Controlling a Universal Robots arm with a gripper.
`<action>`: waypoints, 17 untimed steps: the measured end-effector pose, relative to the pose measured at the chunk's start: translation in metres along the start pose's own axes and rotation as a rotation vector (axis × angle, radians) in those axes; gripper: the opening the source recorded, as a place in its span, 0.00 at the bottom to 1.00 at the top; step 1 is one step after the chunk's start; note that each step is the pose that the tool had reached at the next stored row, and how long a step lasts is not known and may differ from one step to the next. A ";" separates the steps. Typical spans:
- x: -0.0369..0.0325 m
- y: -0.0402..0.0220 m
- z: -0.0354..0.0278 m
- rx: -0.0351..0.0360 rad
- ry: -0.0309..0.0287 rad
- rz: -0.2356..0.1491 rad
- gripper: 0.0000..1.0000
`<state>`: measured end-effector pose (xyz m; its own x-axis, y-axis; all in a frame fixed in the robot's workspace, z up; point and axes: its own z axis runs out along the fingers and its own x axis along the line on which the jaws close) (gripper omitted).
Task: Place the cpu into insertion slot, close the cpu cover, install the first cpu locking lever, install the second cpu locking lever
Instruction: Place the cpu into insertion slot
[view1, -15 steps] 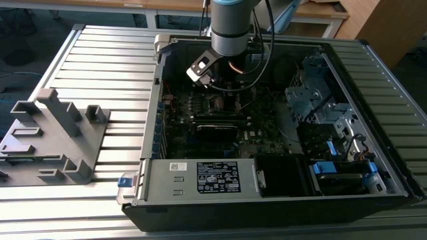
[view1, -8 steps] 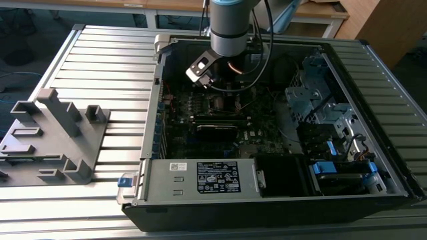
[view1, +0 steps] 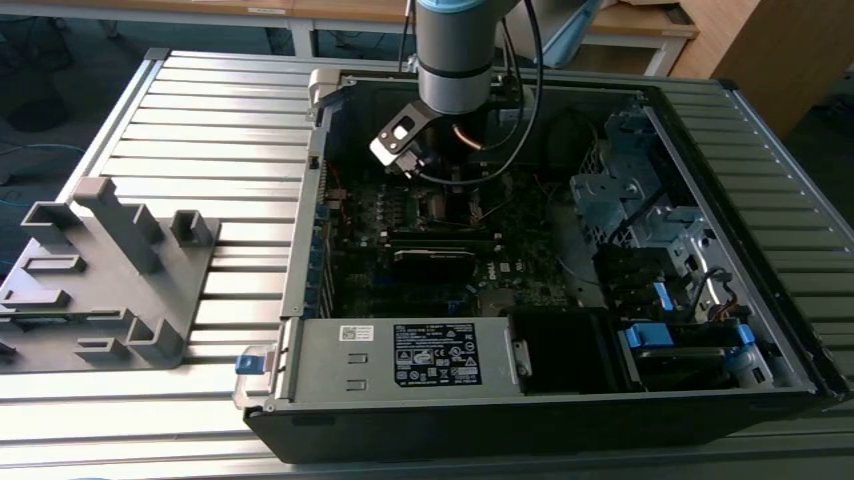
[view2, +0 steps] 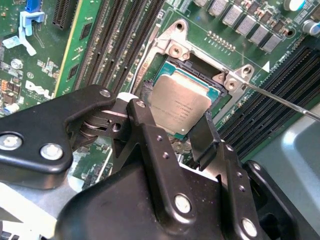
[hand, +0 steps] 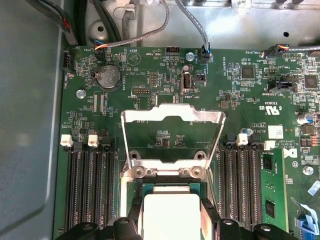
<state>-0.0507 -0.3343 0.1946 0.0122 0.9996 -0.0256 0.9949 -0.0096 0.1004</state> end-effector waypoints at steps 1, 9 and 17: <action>0.0000 0.0000 0.0000 0.0000 0.0000 0.000 0.54; 0.0012 -0.0002 0.0004 0.0002 -0.0003 0.002 0.54; 0.0013 -0.0003 0.0009 0.0003 -0.0009 0.009 0.54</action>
<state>-0.0508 -0.3331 0.1937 0.0215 0.9994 -0.0256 0.9948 -0.0188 0.1004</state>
